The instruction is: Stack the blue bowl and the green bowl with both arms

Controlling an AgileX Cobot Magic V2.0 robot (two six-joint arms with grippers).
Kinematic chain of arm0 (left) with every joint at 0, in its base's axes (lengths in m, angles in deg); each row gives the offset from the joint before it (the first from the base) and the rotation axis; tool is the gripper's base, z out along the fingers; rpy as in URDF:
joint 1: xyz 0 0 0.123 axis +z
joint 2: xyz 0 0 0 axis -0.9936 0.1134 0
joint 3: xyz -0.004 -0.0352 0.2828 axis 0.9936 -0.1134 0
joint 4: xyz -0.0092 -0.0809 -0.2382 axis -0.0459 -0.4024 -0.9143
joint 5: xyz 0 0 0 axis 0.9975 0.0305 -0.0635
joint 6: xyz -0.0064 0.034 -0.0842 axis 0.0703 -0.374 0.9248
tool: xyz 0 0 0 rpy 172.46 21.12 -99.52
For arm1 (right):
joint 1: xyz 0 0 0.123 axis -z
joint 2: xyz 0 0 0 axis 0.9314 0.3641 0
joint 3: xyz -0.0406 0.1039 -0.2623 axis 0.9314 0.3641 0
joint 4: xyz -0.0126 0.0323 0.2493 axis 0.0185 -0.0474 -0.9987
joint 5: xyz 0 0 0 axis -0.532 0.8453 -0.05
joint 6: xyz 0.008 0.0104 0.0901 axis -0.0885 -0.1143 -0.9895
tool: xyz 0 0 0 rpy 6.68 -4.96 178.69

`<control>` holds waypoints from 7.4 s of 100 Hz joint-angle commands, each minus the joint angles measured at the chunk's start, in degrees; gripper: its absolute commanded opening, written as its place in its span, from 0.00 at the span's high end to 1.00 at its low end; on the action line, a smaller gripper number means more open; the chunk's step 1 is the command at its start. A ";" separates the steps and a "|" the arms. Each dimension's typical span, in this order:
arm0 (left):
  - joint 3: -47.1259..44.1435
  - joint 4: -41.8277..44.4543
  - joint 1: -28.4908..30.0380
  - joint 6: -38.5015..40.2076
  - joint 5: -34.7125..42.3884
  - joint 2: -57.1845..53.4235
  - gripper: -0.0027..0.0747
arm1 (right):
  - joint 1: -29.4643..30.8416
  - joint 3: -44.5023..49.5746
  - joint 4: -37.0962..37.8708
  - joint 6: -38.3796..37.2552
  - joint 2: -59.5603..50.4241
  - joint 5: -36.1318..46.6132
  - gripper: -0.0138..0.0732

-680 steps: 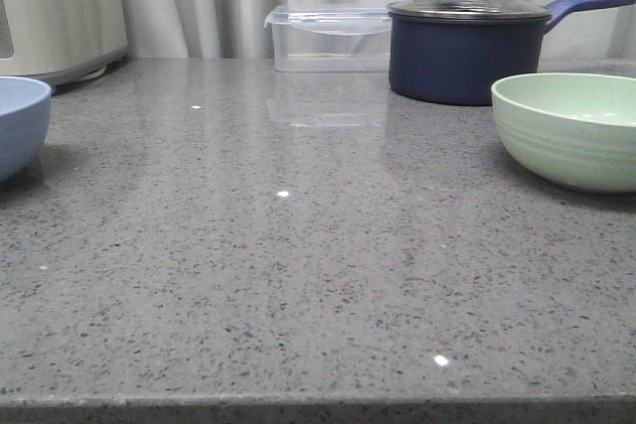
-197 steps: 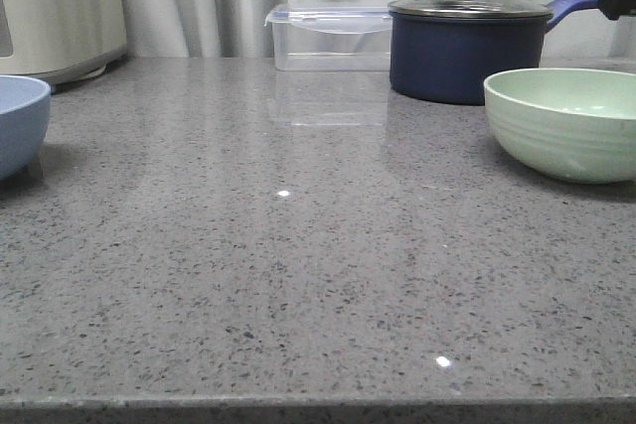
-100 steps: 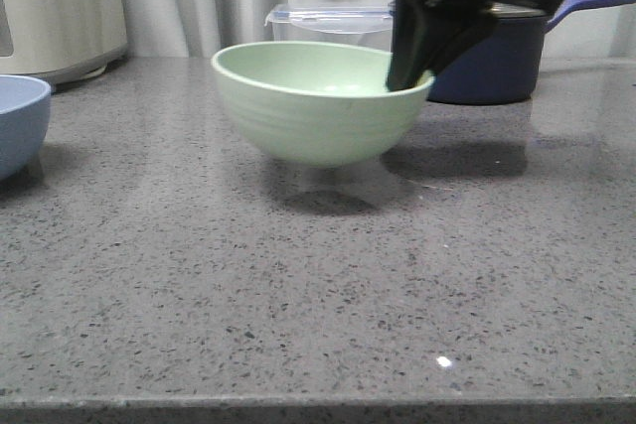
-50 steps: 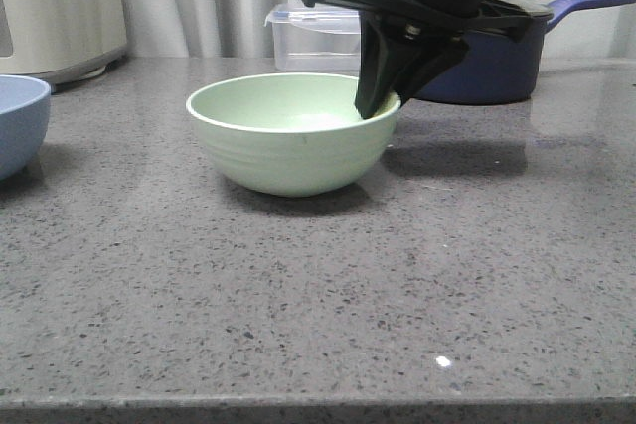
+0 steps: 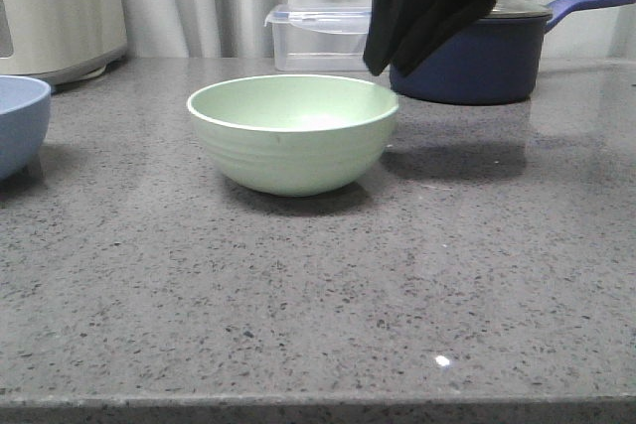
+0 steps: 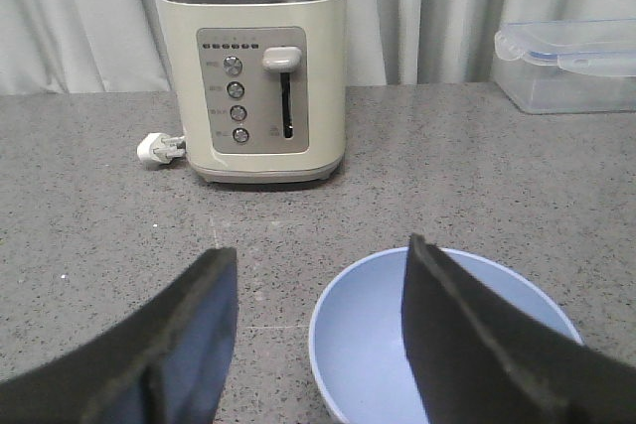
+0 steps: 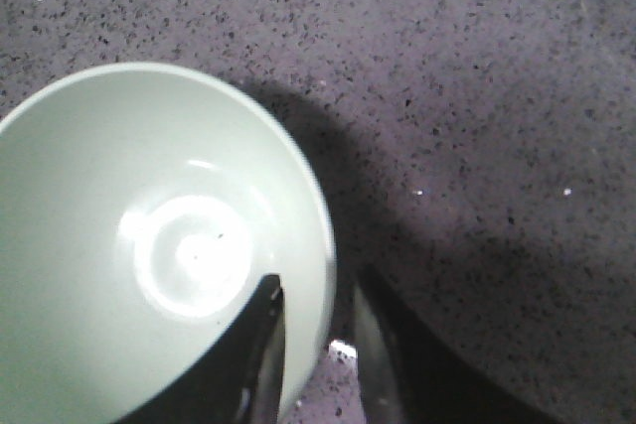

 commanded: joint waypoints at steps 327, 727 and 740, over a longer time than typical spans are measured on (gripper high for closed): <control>32.16 -1.59 0.12 0.55 -33.54 44.59 0.49 | -3.34 14.22 -4.39 0.69 -5.93 9.95 0.85; 67.36 -7.39 -23.36 -2.68 -49.47 64.50 0.60 | -3.29 14.22 -4.39 0.69 -5.93 9.44 0.85; 65.48 -6.33 -21.11 -2.60 -48.06 61.75 0.62 | -3.16 14.22 -4.39 0.69 -6.23 9.78 0.85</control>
